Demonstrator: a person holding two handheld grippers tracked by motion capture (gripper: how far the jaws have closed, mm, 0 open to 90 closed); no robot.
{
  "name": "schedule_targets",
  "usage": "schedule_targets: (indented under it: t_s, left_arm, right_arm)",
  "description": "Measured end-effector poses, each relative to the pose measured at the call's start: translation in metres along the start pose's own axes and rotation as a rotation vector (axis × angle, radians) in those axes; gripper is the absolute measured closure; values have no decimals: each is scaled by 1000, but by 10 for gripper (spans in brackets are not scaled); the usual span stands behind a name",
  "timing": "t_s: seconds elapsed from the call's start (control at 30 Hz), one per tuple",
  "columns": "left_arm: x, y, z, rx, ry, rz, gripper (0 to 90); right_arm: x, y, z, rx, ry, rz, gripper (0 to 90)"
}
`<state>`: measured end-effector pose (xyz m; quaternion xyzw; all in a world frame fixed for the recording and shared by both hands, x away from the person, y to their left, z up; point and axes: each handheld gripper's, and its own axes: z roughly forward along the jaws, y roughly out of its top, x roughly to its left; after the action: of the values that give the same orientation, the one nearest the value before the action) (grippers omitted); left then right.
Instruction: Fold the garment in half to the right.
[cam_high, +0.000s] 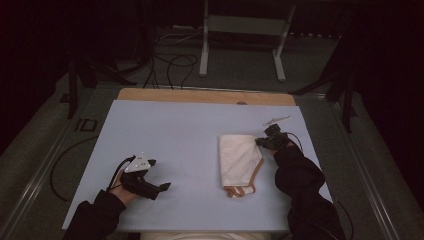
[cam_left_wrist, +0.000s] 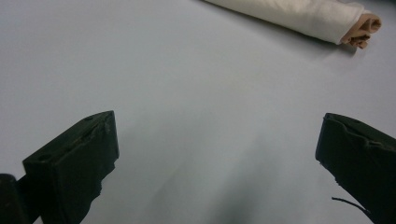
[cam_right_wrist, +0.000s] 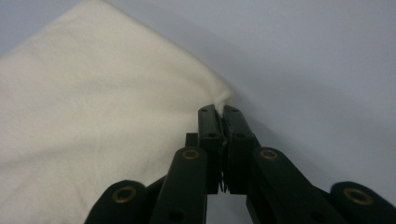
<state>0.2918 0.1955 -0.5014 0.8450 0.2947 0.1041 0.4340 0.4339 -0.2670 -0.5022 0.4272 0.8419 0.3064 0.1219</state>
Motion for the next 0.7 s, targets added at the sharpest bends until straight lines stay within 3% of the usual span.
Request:
schedule_targets:
  t_s: [0.57, 0.7]
  left_arm:
    - [2, 0, -3, -7, 13, -5, 2]
    - [3, -1, -3, -4, 19, -3, 2]
  right_arm:
    - [0, -5, 8, 14, -5, 8, 867]
    - [-1, -3, 5, 14, -7, 5, 779]
